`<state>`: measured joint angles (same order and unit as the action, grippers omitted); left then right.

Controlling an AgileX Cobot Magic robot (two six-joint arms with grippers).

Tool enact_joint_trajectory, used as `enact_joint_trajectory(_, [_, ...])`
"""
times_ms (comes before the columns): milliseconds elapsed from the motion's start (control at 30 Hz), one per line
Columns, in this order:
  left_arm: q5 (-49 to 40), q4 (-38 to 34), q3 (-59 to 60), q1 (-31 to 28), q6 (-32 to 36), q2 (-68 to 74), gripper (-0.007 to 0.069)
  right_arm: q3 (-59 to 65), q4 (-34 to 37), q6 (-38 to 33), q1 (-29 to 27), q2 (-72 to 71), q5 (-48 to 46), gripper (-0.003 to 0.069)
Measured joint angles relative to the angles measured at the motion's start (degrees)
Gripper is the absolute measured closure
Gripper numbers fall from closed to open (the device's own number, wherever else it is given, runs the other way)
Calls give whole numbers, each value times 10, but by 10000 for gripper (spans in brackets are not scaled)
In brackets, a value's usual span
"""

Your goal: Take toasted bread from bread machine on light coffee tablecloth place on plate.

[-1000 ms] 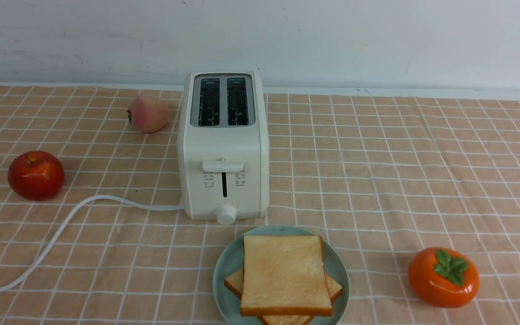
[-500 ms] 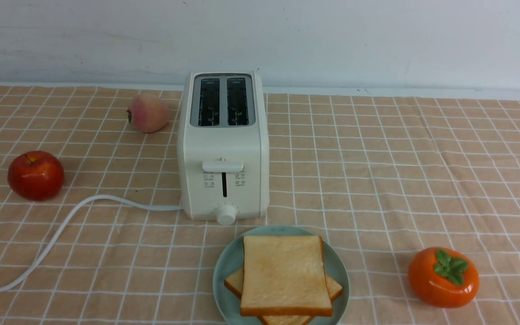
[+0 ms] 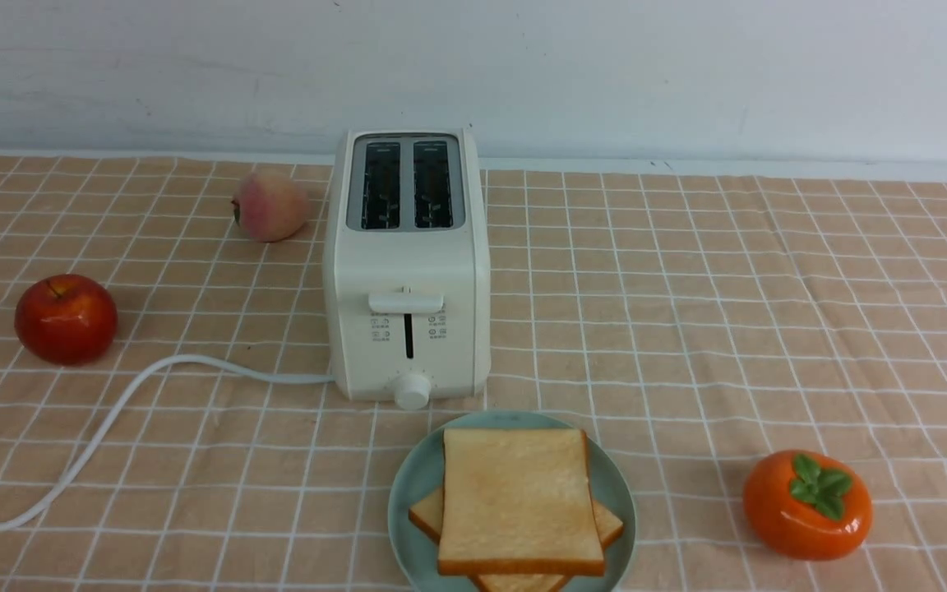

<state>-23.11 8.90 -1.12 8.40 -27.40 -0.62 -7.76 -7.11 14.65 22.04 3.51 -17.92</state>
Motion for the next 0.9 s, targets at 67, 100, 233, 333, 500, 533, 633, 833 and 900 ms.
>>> enact_joint_trajectory(67, [-4, 2, 19, -8, 0, 0, 638, 0, 0, 0, 0, 0, 1, 638])
enact_joint_trajectory(100, [-7, 2, 25, -10, 0, 0, 638, 0, 0, 0, 0, 0, 1, 637])
enact_joint_trajectory(233, [-3, 1, 28, -11, 0, 0, 638, 0, 0, -3, 0, 0, 1, 632])
enact_joint_trajectory(333, [-3, -1, 28, -12, 0, 0, 638, 0, 0, -4, 0, 0, 1, 629])
enact_joint_trajectory(500, [-2, -2, 28, -12, 0, 0, 636, 0, 0, -5, 0, 0, 1, 622])
enact_joint_trajectory(533, [-2, -2, 28, -12, 0, 0, 635, 0, 0, -5, 0, 0, 1, 622])
enact_joint_trajectory(633, [-1, -2, 28, -15, 0, 0, 635, 0, 0, -5, 0, 0, 1, 617])
enact_joint_trajectory(833, [0, -2, 28, -54, 0, 0, 632, 0, 0, -5, 0, 0, 1, 608])
enact_joint_trajectory(900, [0, -2, 28, -58, 0, 0, 630, 0, 0, -5, 0, 0, 1, 606])
